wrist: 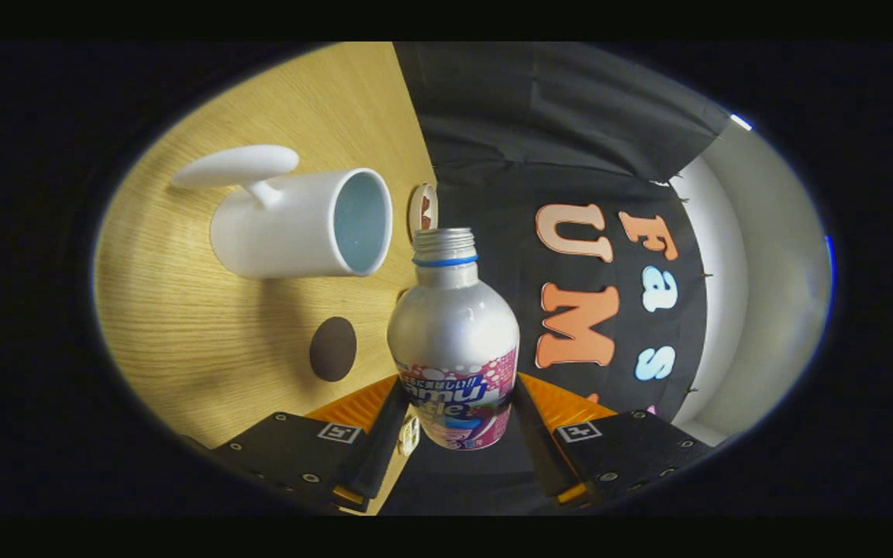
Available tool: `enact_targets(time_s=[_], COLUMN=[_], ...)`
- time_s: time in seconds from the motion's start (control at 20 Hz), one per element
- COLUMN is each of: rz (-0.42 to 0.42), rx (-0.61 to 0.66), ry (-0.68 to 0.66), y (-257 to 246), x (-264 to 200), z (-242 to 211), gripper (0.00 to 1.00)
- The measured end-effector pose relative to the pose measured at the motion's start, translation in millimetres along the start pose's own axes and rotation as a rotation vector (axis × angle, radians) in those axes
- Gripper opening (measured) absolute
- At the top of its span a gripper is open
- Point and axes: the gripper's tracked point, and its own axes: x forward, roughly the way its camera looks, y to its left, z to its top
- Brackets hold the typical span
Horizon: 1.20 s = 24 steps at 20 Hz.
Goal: Take the bottle from table, then pour the juice into the cup, finally place the bottle on the coaster
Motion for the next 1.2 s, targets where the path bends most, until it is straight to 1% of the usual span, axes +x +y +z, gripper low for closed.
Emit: enact_targets(time_s=[0.25, 0.5, 1.2], rz=[-0.013, -0.013, -0.043], rx=[-0.081, -0.128, -0.159], ry=[0.000, -0.006, -0.002], y=[-1.9, -5.1, -12.4], x=[1.2, 2.5, 3.8], z=[0.0, 0.9, 2.1], gripper=[0.76, 0.76, 0.76])
